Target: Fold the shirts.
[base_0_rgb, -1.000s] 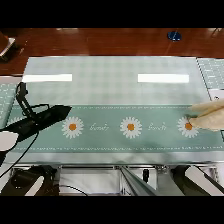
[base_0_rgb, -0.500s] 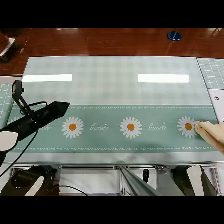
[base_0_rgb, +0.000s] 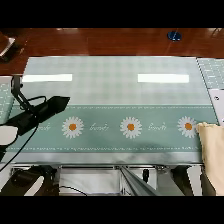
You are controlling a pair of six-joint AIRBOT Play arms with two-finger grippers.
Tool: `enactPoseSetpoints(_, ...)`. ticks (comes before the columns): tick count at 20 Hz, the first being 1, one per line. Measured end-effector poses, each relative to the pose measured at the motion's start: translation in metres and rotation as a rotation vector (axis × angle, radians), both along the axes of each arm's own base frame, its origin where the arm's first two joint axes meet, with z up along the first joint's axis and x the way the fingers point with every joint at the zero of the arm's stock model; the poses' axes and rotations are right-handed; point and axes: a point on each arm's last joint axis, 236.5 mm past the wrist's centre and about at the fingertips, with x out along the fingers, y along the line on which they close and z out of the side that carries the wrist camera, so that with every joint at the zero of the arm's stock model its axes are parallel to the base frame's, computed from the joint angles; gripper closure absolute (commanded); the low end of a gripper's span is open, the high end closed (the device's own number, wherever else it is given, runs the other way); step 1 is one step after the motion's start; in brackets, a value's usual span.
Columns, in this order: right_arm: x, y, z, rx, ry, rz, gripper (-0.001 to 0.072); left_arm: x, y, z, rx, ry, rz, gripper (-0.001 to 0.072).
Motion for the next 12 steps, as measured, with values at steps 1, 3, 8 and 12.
enactPoseSetpoints(1,0.033,0.001,0.012,-0.015,-0.102,0.073,0.0686,0.009,-0.002,0.016,0.018,-0.042,-0.014,0.0690)
enactPoseSetpoints(3,0.101,0.016,0.038,-0.045,-0.272,0.257,0.0686,0.030,-0.008,0.058,0.056,-0.137,-0.050,0.0690)
enactPoseSetpoints(8,0.239,0.151,0.046,-0.114,-0.377,0.859,0.0687,0.068,-0.044,0.132,0.147,-0.222,-0.227,0.0691)
enactPoseSetpoints(12,0.278,0.248,-0.025,-0.221,-0.167,1.227,0.0687,0.075,-0.047,0.057,0.323,-0.036,-0.317,0.0690)
